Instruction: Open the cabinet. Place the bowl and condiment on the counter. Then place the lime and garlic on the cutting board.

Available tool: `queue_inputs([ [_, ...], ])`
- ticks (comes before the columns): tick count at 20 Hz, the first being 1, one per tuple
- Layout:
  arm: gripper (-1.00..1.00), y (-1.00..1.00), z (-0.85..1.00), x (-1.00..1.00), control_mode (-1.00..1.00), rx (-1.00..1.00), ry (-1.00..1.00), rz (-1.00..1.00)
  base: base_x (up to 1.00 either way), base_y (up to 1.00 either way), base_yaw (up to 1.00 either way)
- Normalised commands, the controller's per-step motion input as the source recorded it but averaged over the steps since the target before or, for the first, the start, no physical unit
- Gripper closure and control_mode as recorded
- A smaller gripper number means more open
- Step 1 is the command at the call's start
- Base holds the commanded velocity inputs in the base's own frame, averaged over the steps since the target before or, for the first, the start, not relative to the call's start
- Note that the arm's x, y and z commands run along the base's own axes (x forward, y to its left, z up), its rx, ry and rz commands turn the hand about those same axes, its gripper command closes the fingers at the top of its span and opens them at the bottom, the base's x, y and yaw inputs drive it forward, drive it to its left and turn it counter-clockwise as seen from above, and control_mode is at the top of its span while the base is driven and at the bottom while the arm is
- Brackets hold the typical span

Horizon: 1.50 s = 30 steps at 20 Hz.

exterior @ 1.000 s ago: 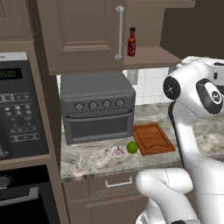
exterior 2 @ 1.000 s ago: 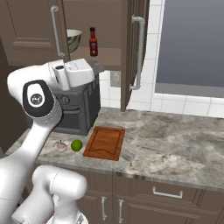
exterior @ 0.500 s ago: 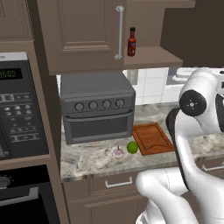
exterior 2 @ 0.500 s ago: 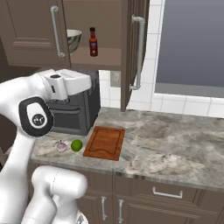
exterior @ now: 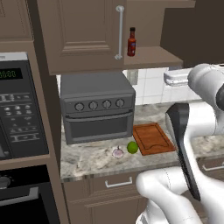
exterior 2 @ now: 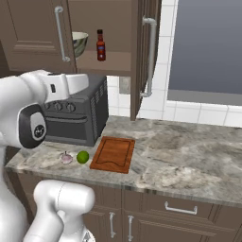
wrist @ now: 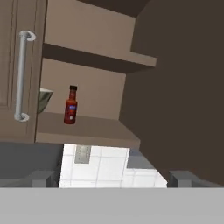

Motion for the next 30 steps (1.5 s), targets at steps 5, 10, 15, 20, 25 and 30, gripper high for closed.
queue_inputs([
  [5, -1.00, 0.51, 0.05, 0.00, -1.00, 0.12, 0.07, 0.28, 0.00, 0.00, 0.00],
  [10, -1.00, 0.34, 0.15, 0.00, -1.00, 0.14, 0.18, 0.15, 0.00, 0.00, 0.00],
  [15, -1.00, 0.24, 0.18, 0.00, -1.00, 0.06, 0.20, 0.01, 0.00, 0.00, 0.00],
  [20, -1.00, 0.19, 0.16, 0.00, -1.00, 0.01, 0.14, 0.00, 0.00, 0.00, 0.00],
  [25, -1.00, 0.24, 0.03, 0.01, -1.00, 0.01, 0.04, 0.00, 0.00, 0.00, 0.00],
  [30, -1.00, 0.41, 0.00, 0.12, -1.00, 0.00, -0.01, 0.00, 0.00, 0.00, 0.00],
])
